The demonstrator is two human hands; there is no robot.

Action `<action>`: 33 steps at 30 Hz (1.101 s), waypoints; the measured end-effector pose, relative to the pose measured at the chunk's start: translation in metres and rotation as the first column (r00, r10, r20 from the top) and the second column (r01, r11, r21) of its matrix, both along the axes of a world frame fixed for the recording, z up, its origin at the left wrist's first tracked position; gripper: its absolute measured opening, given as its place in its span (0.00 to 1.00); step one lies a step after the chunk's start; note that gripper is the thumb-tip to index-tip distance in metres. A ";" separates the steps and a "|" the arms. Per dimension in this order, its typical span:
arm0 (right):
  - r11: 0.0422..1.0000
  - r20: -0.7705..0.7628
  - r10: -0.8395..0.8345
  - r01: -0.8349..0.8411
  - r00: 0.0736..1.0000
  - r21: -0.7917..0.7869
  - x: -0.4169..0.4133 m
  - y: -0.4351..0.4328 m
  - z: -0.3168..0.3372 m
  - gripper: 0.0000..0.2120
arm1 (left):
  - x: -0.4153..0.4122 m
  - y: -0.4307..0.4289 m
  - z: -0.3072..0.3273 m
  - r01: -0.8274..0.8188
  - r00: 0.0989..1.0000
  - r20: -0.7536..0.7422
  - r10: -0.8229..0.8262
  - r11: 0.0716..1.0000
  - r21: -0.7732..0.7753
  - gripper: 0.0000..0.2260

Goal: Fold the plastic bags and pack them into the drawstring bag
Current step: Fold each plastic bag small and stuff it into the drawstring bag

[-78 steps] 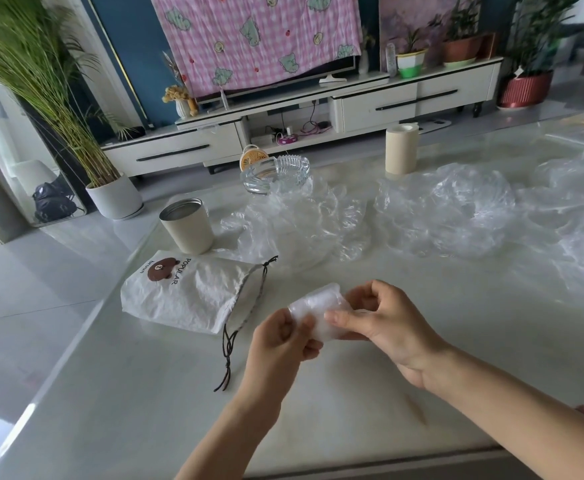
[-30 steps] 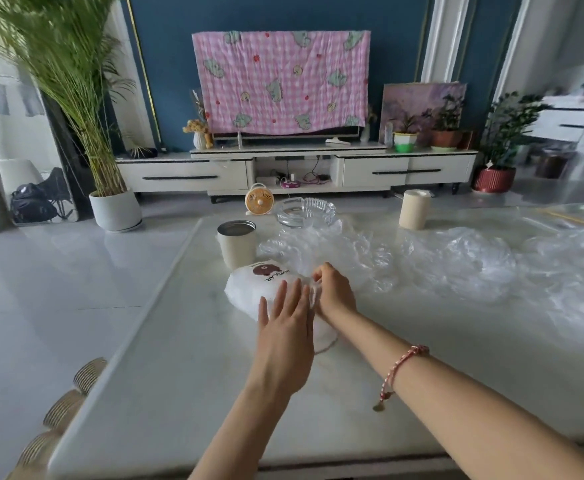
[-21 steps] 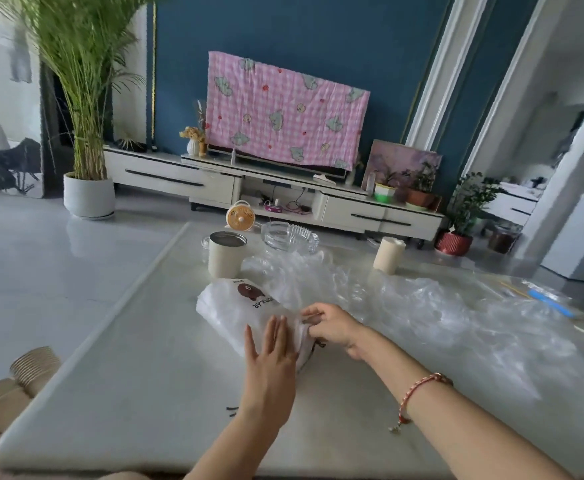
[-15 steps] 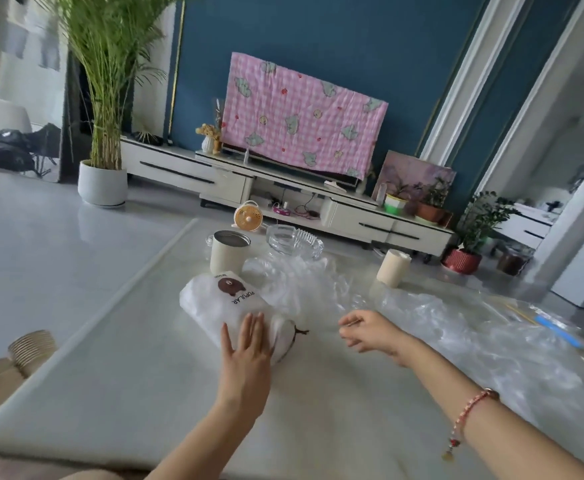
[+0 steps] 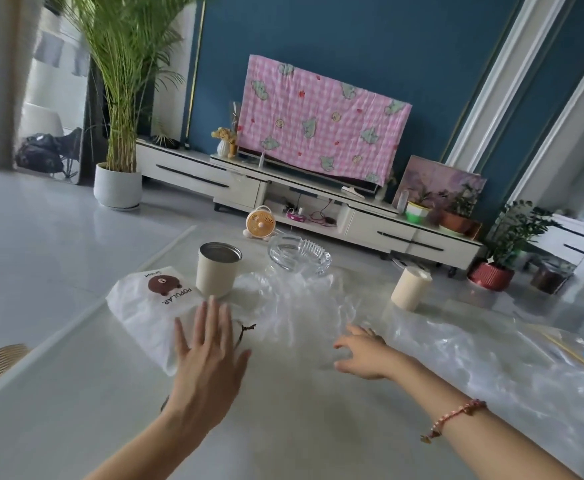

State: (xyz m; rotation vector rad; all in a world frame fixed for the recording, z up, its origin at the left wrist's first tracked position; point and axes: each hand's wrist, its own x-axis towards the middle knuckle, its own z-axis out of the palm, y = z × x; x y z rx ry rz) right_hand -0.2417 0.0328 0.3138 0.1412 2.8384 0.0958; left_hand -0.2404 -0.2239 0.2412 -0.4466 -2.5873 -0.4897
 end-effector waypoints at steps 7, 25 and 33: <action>0.997 -0.072 0.057 -0.060 0.996 -0.043 -0.002 0.021 0.034 0.22 | 0.013 0.032 -0.006 0.470 0.818 -0.337 -0.466 0.880 -0.073 0.16; 0.595 -0.480 0.262 -0.531 0.837 -0.603 0.128 -0.072 -0.032 0.06 | 0.059 0.043 -0.001 -0.093 0.810 0.510 -0.290 0.794 0.600 0.09; 0.631 -0.621 -0.335 -0.321 0.708 -0.706 0.110 -0.040 -0.019 0.16 | 0.078 0.026 0.004 0.159 0.983 -0.121 -0.141 0.975 0.155 0.17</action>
